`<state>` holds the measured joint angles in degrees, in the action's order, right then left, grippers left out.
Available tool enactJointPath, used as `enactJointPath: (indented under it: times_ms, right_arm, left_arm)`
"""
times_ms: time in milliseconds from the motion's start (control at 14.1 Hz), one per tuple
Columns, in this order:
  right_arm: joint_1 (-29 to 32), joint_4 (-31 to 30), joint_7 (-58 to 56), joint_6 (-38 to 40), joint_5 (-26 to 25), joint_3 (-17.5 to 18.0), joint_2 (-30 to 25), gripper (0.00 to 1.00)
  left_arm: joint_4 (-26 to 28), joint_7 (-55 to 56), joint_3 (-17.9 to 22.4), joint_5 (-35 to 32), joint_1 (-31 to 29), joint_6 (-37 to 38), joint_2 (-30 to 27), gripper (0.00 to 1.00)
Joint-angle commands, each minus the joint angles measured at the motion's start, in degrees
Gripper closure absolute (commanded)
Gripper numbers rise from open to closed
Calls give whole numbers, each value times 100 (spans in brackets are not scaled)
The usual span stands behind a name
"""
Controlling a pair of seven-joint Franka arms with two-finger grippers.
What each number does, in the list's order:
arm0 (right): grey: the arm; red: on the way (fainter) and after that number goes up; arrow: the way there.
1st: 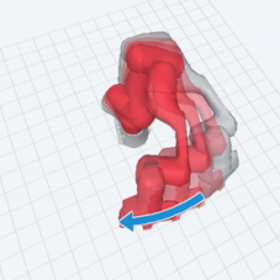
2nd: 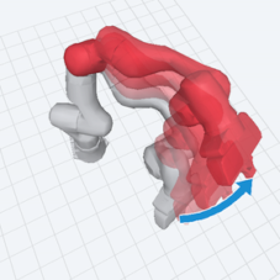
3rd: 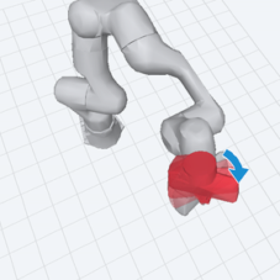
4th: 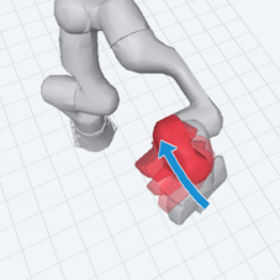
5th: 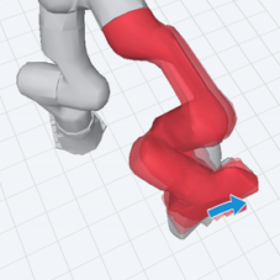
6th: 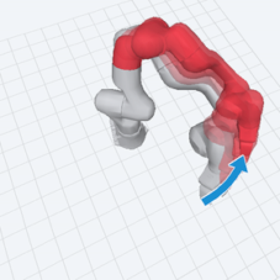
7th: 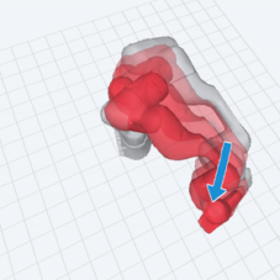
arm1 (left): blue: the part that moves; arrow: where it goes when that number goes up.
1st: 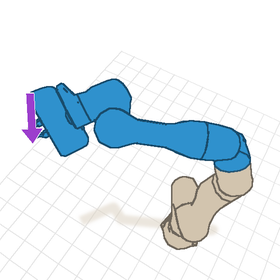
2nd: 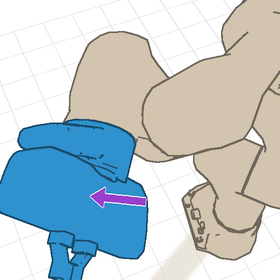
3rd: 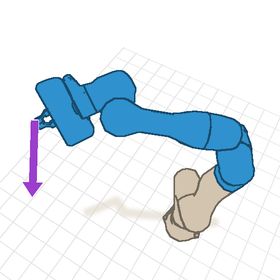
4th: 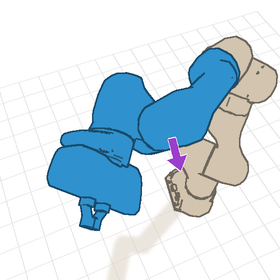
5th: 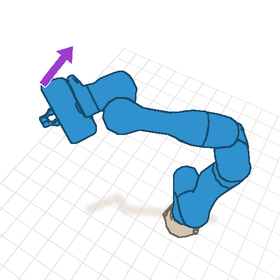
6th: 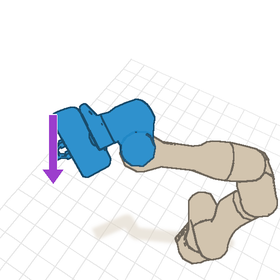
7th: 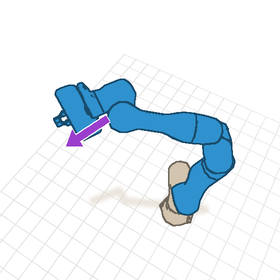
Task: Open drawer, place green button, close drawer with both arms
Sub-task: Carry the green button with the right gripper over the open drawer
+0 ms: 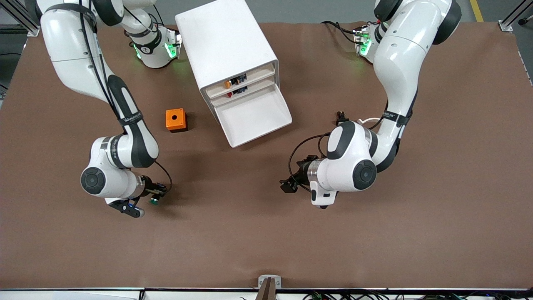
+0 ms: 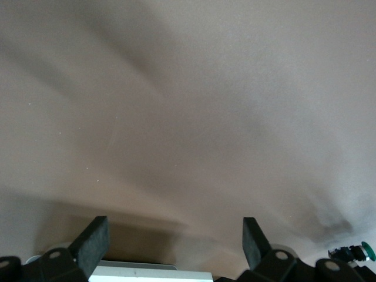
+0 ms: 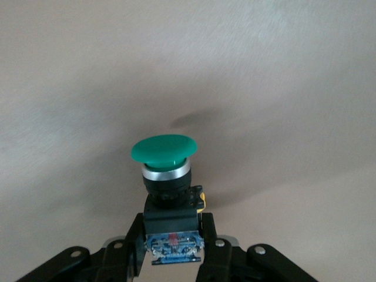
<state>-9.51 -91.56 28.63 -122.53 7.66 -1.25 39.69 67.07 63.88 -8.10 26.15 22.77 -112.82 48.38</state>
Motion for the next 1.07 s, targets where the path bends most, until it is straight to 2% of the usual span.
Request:
enactJointPath:
  times_ms: [0, 213, 640, 783, 996]
  right_arm:
    - [-278, -73, 834, 501, 42, 28, -513, 95]
    - [-376, -73, 1852, 878, 60, 369, -795, 95]
    - [-525, -134, 3936, 1363, 482, 1003, -1287, 94]
    - [-761, -178, 4682, 1328, 482, 1170, -1323, 93]
    - [-1428, -196, 5887, 1162, 473, 1180, -1323, 94]
  left_arm:
    - [140, -104, 37, -215, 35, -65, -136, 1]
    - [140, -113, 45, -628, 175, -82, -136, 0]
    - [148, -113, 54, -725, 193, -91, -127, 0]
    - [157, -121, 54, -726, 193, -152, -127, 0]
    - [175, -121, 37, -874, 219, -188, -127, 0]
